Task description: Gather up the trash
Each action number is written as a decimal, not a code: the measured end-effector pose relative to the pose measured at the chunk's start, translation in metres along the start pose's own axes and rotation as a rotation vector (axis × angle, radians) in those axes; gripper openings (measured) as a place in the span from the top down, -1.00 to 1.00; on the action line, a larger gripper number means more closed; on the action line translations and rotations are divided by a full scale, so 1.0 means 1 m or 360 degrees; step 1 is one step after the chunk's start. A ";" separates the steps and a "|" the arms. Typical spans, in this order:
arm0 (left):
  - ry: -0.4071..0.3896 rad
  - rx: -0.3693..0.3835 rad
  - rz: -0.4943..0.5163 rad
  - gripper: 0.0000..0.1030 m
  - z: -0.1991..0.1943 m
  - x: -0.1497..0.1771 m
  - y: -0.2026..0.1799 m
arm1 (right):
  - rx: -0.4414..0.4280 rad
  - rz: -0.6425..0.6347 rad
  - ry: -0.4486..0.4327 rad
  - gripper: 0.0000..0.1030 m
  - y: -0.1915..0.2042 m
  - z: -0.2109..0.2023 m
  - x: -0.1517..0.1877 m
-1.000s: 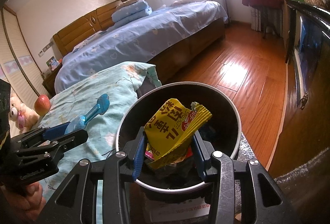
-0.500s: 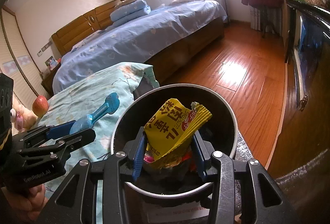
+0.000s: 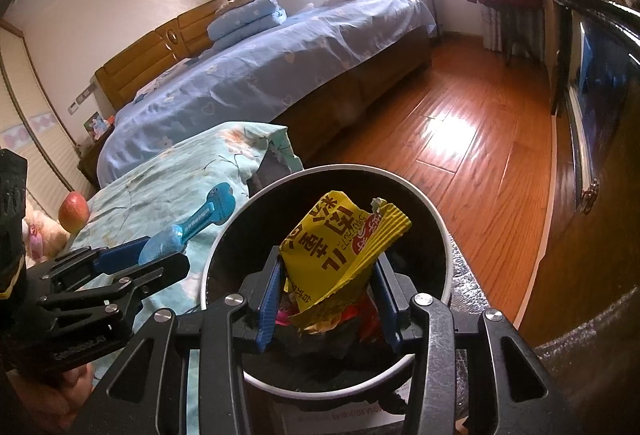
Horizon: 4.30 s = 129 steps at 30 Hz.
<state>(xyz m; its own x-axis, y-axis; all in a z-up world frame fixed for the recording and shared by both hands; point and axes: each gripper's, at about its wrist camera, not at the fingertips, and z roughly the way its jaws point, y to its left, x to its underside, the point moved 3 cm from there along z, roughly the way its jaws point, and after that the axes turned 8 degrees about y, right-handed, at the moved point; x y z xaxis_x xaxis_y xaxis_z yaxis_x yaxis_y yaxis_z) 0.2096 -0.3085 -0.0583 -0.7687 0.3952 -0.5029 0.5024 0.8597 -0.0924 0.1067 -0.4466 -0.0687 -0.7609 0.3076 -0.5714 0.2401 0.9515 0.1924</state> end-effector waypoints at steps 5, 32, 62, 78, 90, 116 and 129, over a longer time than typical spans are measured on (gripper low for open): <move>0.0015 0.0004 -0.0003 -0.01 0.005 -0.003 -0.002 | -0.0003 0.0019 0.0000 0.15 -0.004 0.000 -0.003; 0.0047 0.0009 0.0007 -0.02 0.017 -0.012 -0.011 | -0.0014 0.0048 0.0070 0.13 -0.012 0.013 -0.011; -0.0061 -0.0015 -0.0181 -0.22 -0.033 0.037 0.034 | -0.0057 0.0090 0.0006 -0.43 0.006 -0.007 0.005; -0.0260 -0.0163 -0.0374 -0.22 -0.117 0.129 0.077 | -0.0143 -0.0045 -0.0139 -0.66 0.084 -0.036 0.054; -0.0582 -0.0354 -0.0428 -0.68 -0.196 0.157 0.085 | -0.0106 -0.0235 -0.0440 -1.00 0.135 -0.095 0.038; -0.0850 -0.0768 -0.0436 -0.98 -0.187 0.204 0.066 | 0.0028 -0.0365 -0.0599 -1.00 0.153 -0.072 0.072; -0.0851 -0.0759 -0.0433 -0.98 -0.186 0.206 0.066 | 0.0027 -0.0369 -0.0584 -1.00 0.155 -0.071 0.072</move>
<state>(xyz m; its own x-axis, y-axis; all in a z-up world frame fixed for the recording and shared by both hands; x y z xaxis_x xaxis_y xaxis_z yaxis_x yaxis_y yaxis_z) 0.0113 -0.1103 -0.0083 -0.4839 0.0439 -0.8740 0.0045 0.9989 0.0477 0.0467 -0.2774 -0.0231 -0.5317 0.0655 -0.8444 0.1004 0.9948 0.0140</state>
